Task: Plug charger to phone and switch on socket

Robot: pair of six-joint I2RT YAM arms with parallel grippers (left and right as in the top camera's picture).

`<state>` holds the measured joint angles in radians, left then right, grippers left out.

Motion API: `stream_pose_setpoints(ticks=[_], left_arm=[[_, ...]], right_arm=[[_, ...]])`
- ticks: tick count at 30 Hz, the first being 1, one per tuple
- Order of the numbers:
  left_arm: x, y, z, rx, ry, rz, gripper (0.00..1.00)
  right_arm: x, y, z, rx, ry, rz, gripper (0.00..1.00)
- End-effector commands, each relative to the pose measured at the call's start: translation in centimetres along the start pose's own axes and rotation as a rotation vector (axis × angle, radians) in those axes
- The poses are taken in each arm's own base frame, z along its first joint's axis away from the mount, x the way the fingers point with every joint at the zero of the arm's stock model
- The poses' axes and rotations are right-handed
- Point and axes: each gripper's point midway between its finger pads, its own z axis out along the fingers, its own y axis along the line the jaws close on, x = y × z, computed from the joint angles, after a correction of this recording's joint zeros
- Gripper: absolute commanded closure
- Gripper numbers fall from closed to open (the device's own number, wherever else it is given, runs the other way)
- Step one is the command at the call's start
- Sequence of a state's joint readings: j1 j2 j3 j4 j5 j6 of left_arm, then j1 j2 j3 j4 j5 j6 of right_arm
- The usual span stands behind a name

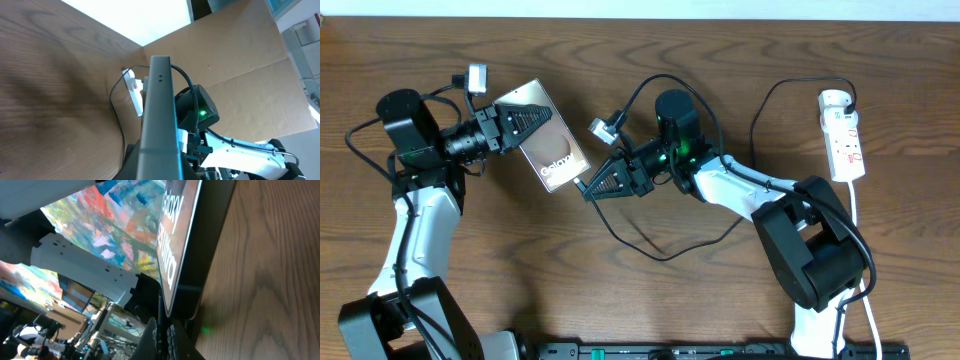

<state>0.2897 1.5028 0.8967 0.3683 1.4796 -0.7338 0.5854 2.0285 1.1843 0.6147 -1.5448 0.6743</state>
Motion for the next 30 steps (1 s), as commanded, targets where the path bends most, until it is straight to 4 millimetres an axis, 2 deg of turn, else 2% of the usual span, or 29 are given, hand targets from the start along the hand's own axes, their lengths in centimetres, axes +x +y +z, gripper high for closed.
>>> stream_pose_setpoints(ticks=[1, 22, 30], left_arm=[[-0.3, -1.1, 0.0, 0.023, 0.017, 0.013, 0.92], [-0.2, -1.1, 0.0, 0.023, 0.018, 0.010, 0.92], [0.3, -1.4, 1.2, 0.029, 0.041, 0.019, 0.93]], right_arm=[[-0.4, 0.5, -0.1, -0.001, -0.001, -0.013, 0.99], [-0.5, 0.4, 0.0, 0.007, -0.007, -0.011, 0.99], [-0.5, 0.3, 0.3, 0.010, -0.007, -0.011, 0.99]])
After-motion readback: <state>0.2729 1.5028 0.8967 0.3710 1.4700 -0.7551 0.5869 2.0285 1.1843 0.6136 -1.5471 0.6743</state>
